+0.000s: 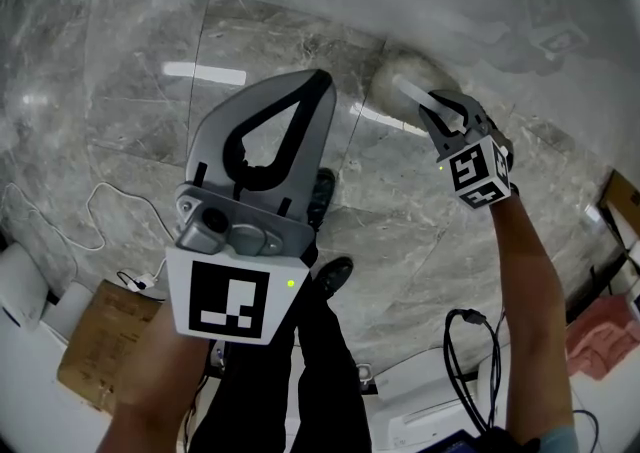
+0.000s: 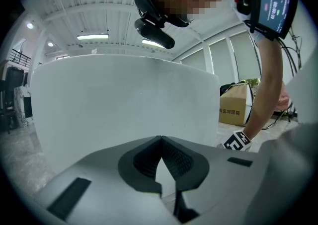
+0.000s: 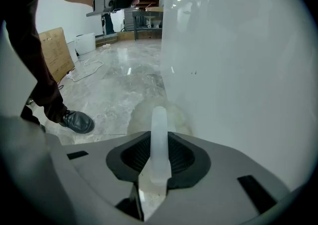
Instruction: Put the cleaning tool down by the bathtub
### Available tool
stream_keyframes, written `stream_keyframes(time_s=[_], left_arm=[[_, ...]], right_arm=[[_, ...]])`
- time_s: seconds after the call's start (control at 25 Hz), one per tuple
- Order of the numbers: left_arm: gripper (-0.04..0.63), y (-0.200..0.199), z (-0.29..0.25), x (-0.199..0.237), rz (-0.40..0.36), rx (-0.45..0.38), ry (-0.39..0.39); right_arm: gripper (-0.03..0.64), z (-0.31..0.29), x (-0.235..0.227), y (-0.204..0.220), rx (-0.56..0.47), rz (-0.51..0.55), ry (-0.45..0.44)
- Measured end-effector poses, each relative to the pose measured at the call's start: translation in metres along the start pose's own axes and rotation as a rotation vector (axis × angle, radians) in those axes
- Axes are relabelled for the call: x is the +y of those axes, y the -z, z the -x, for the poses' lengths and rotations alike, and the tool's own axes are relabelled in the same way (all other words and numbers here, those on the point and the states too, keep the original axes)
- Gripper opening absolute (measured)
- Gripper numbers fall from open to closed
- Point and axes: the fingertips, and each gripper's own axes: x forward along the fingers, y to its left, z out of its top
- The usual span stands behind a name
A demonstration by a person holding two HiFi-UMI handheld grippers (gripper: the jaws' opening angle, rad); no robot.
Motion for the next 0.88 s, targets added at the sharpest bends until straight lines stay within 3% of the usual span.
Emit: stream_keyframes(time_s=[0.56,0.88], left_arm=[[0.017,-0.005,0.003,0.001,0.001,-0.009,0.0],[0.017,-0.031,0.009,-0.008,0.02,-0.04,-0.006]], right_arm=[[0.116,0.007,-0.01,-0.001,0.015,-0.008,0.05],[0.109,0.053,0.005,-0.04,-0.083,-0.096,0.107]])
